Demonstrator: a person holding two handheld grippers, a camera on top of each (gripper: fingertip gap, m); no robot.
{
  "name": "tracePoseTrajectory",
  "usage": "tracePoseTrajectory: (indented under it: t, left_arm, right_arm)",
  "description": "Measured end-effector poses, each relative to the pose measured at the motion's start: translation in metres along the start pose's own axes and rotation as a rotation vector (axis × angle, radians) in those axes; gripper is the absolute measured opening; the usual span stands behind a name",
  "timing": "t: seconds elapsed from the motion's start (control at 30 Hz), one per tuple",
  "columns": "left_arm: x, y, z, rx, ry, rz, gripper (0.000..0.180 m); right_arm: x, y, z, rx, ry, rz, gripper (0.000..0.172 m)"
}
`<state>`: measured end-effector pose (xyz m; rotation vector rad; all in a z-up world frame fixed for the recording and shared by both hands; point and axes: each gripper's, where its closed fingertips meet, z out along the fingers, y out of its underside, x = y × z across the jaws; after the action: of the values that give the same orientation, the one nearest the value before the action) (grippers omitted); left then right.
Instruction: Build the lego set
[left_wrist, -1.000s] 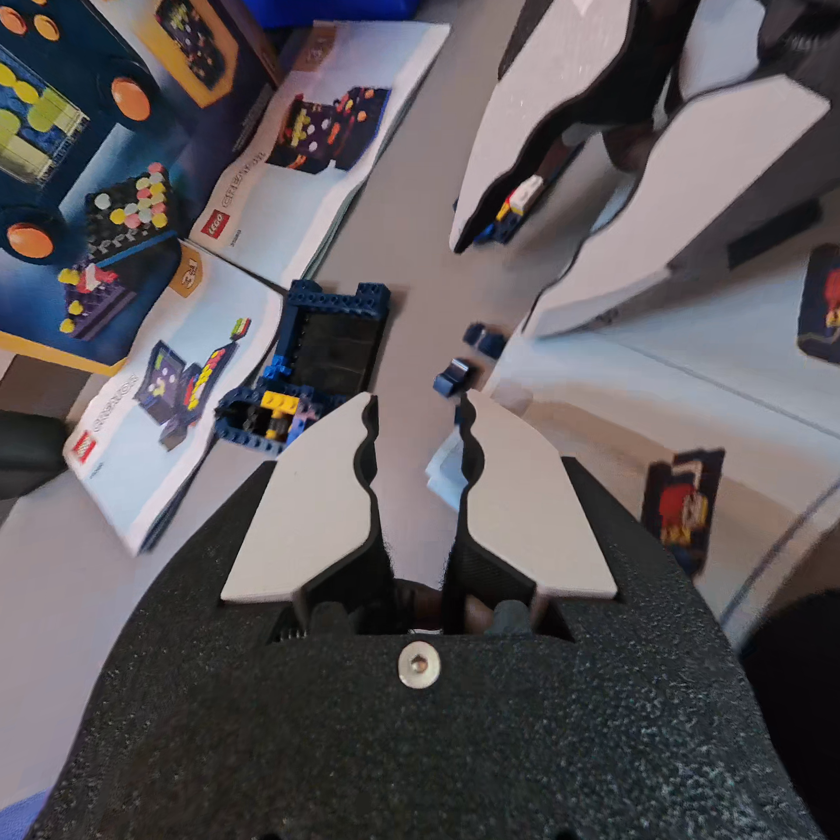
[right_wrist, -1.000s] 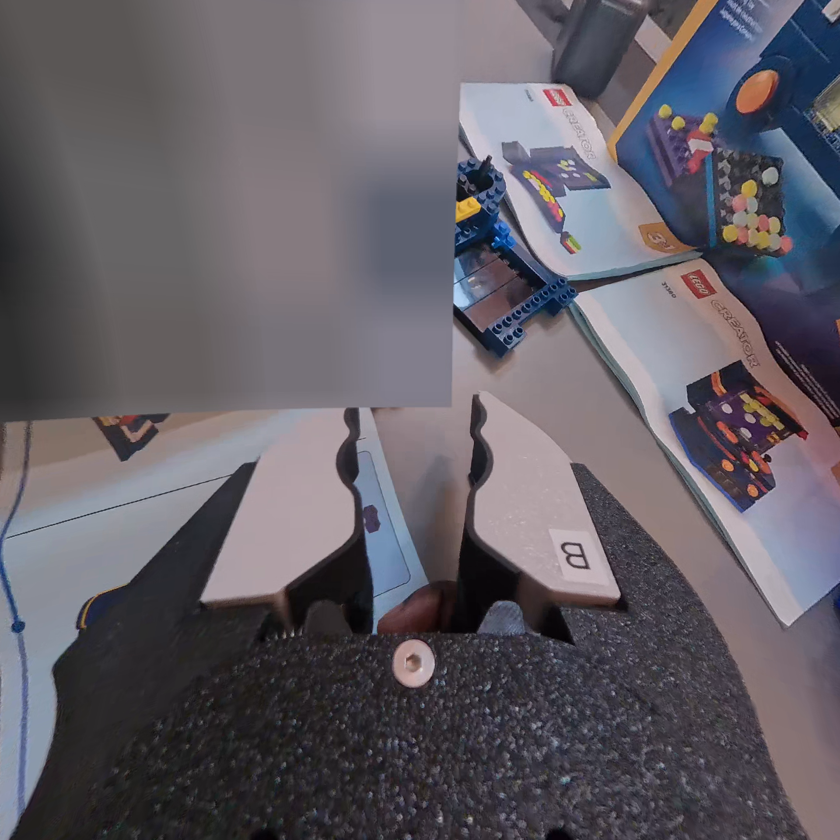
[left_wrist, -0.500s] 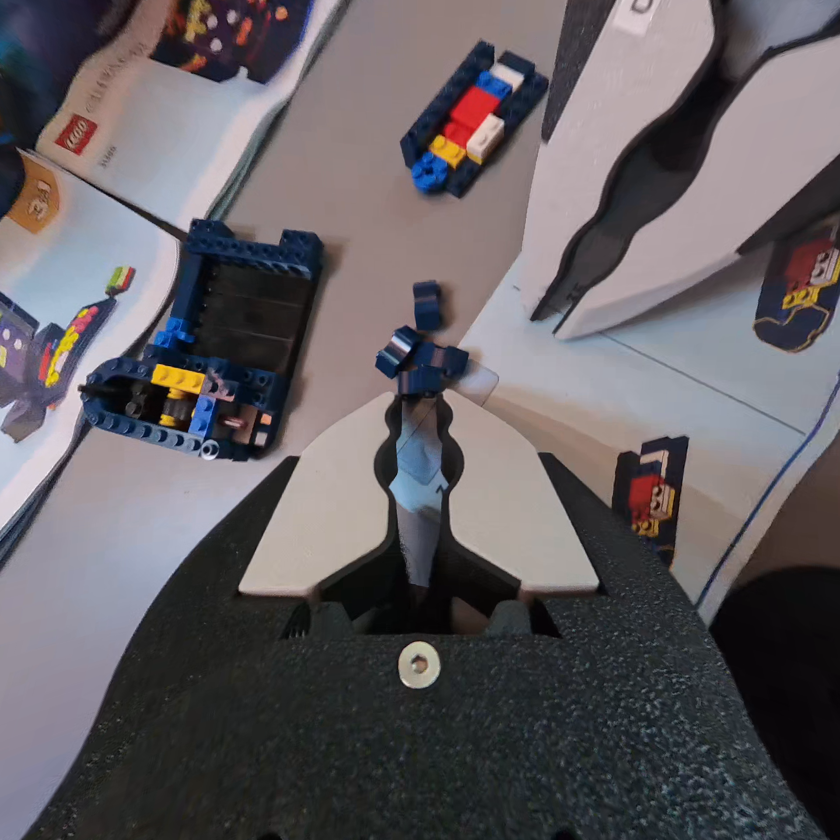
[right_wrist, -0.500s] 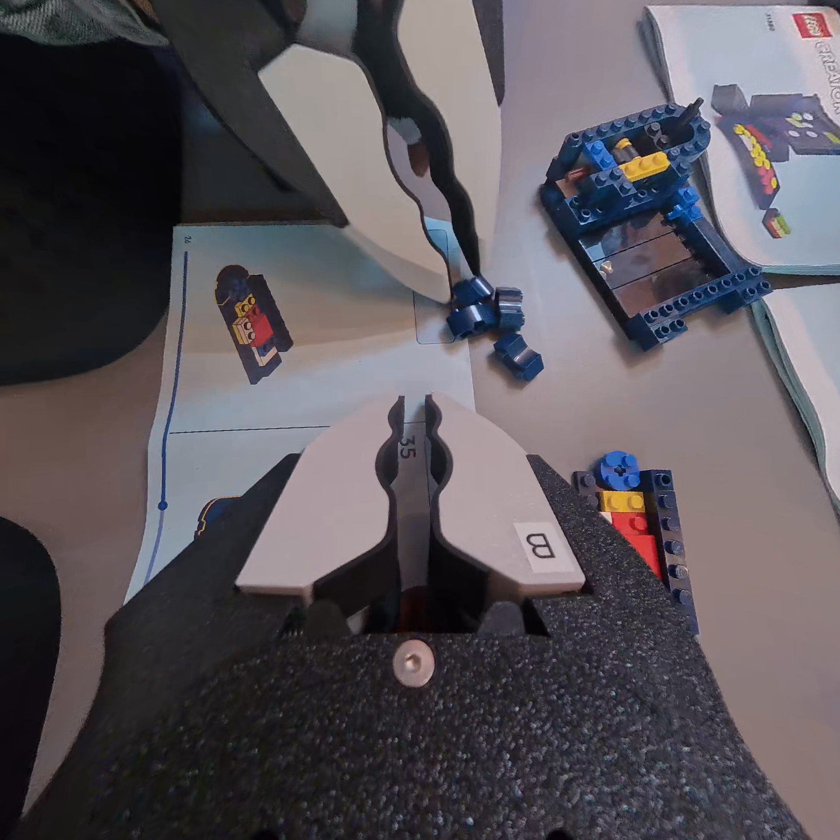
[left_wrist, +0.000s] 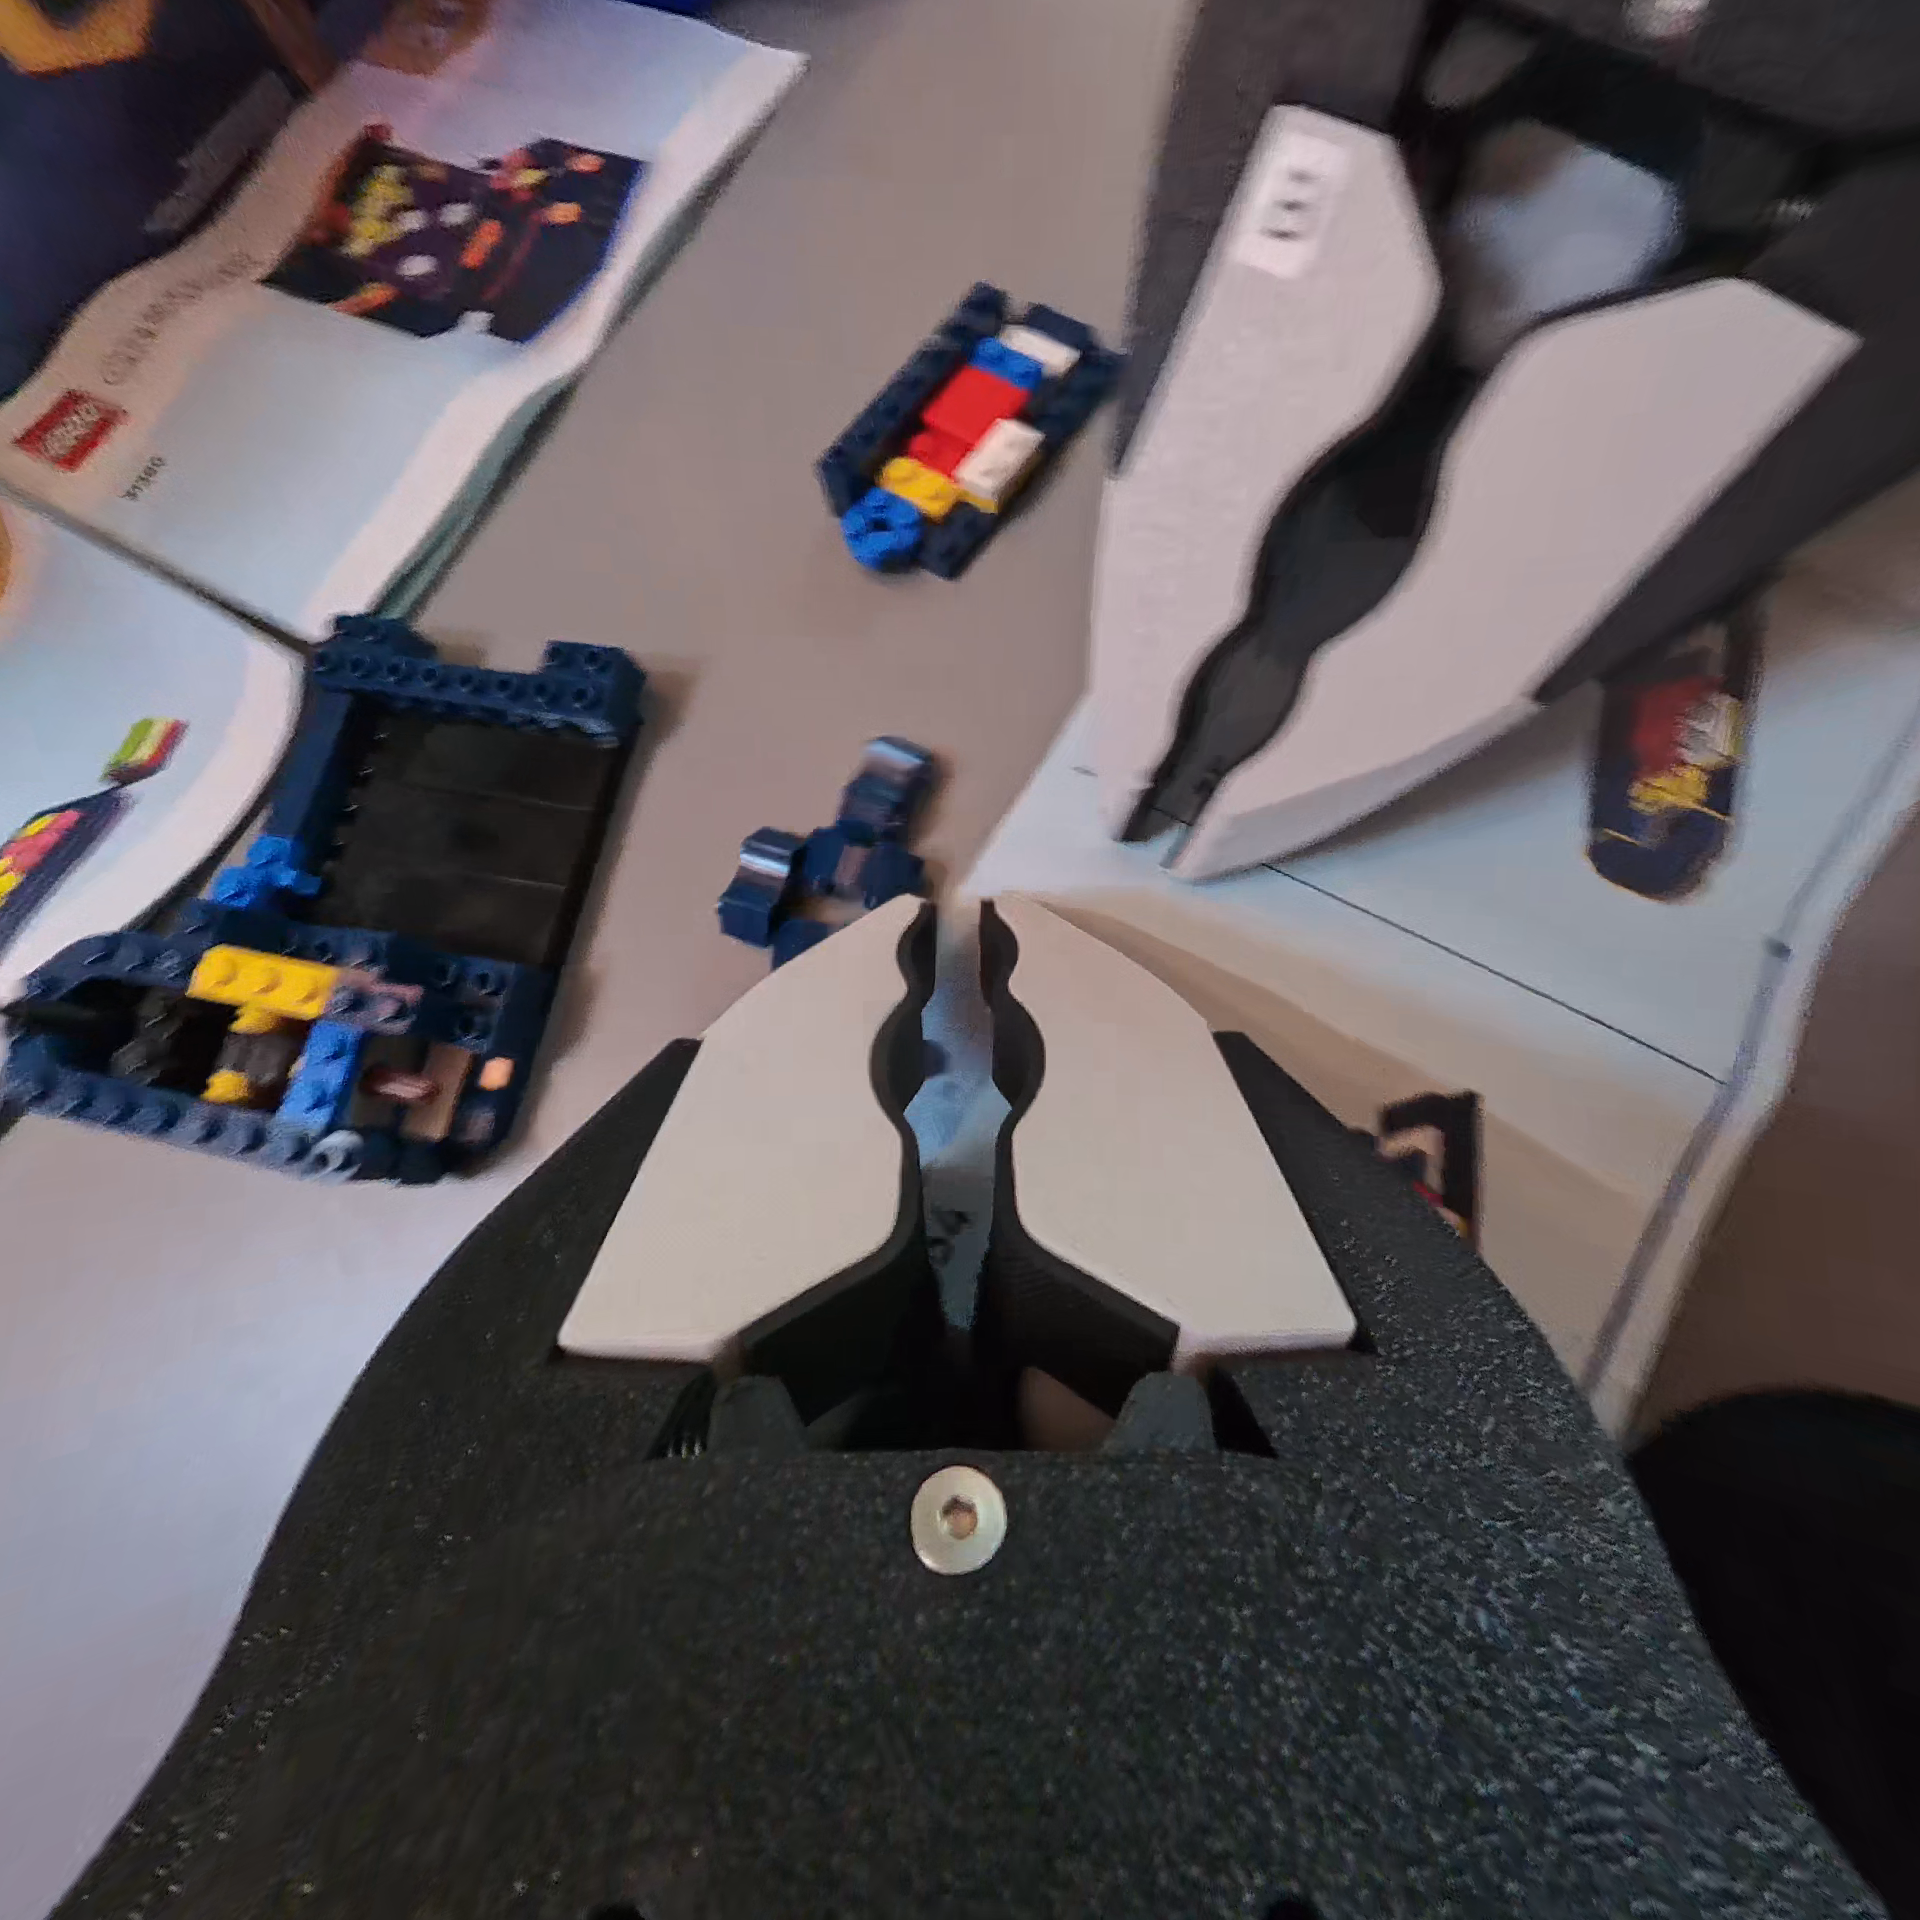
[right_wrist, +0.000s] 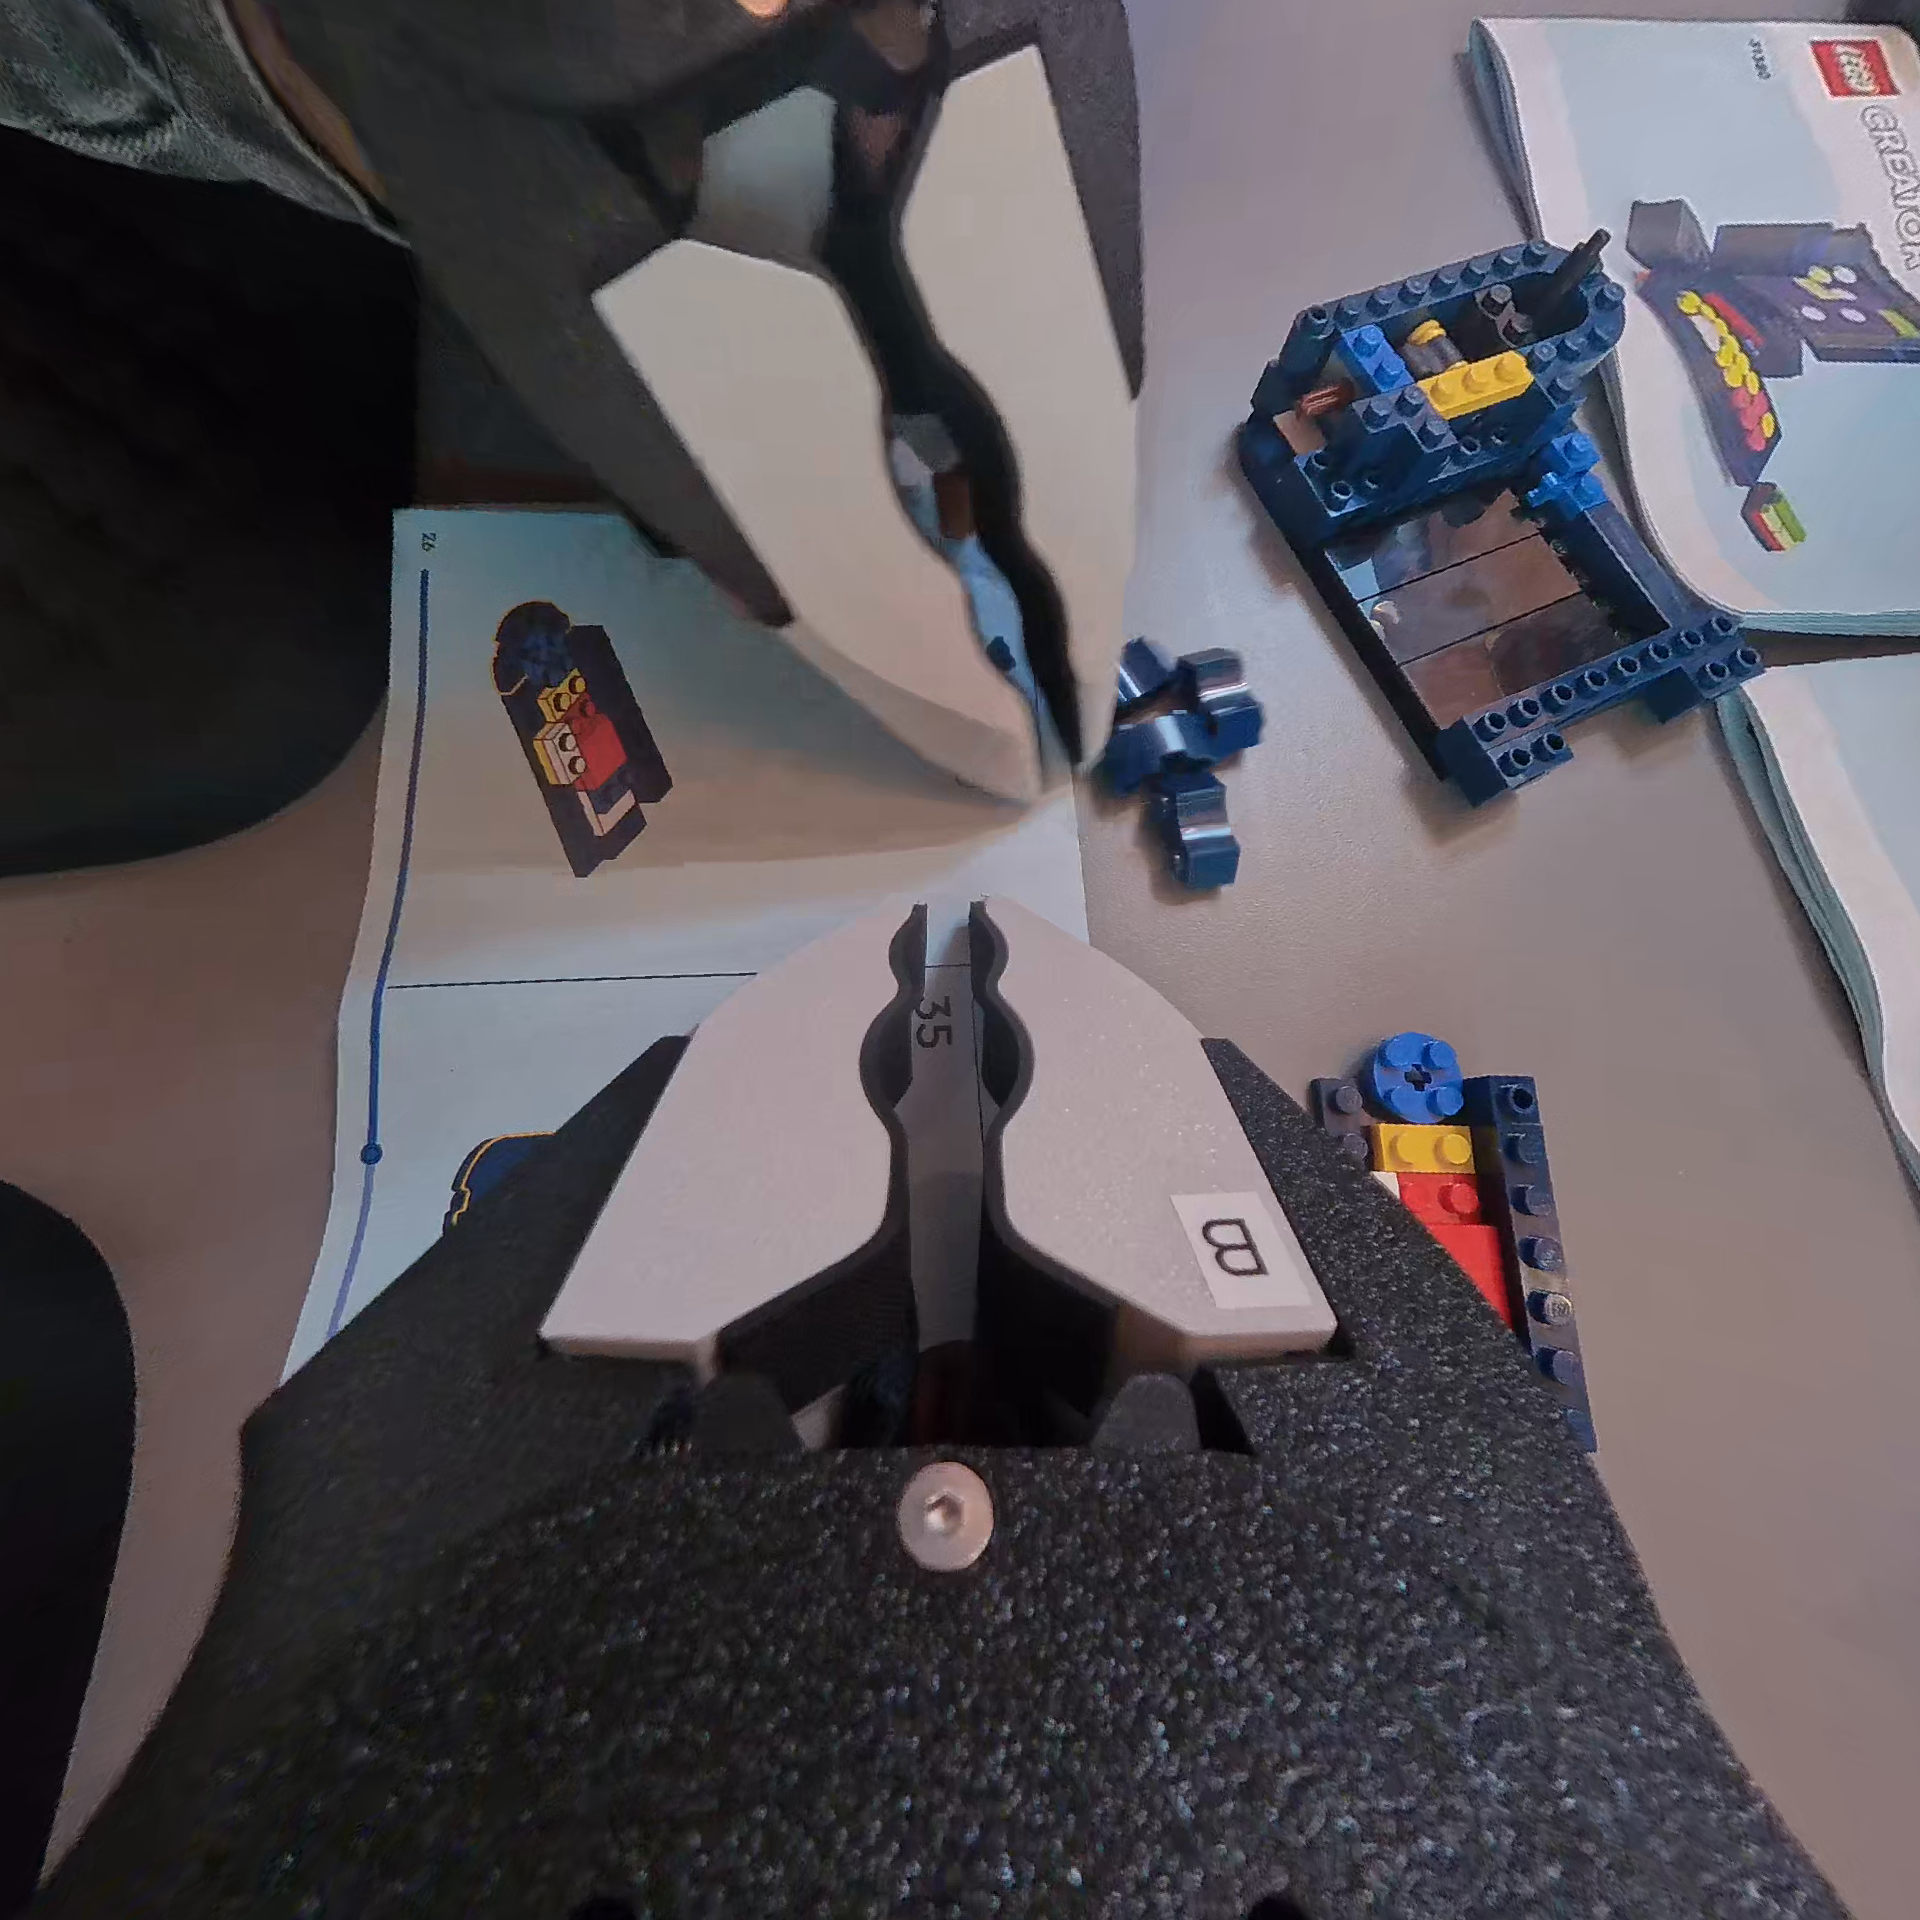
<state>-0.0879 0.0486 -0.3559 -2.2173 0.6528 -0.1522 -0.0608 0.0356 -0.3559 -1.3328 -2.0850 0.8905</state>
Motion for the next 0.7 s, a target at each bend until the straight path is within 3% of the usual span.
tracePoseTrajectory:
  t: [0.1,0.23,0.47,0.6,0.7]
  left_arm:
    - [-0.026,-0.001,-0.005,0.01,-0.156,0.001,0.009]
    - [-0.014,-0.021,-0.02,0.11,-0.092,0.059,0.012]
    - [0.0,-0.014,-0.023,0.074,0.028,0.107,0.011]
    - [-0.004,-0.016,-0.023,0.096,0.012,0.08,0.013]
    - [-0.02,-0.039,-0.033,0.261,-0.091,0.025,0.019]
  right_arm:
    - [0.0,0.0,0.0,0.0,0.001,-0.002,0.008]
    - [-0.006,-0.003,-0.006,0.035,-0.026,-0.041,0.011]
    - [-0.017,0.017,-0.04,-0.057,-0.14,-0.063,0.012]
    - [-0.021,0.035,-0.046,-0.12,-0.188,-0.062,0.012]
    - [-0.022,0.039,-0.046,-0.109,-0.216,0.003,0.01]
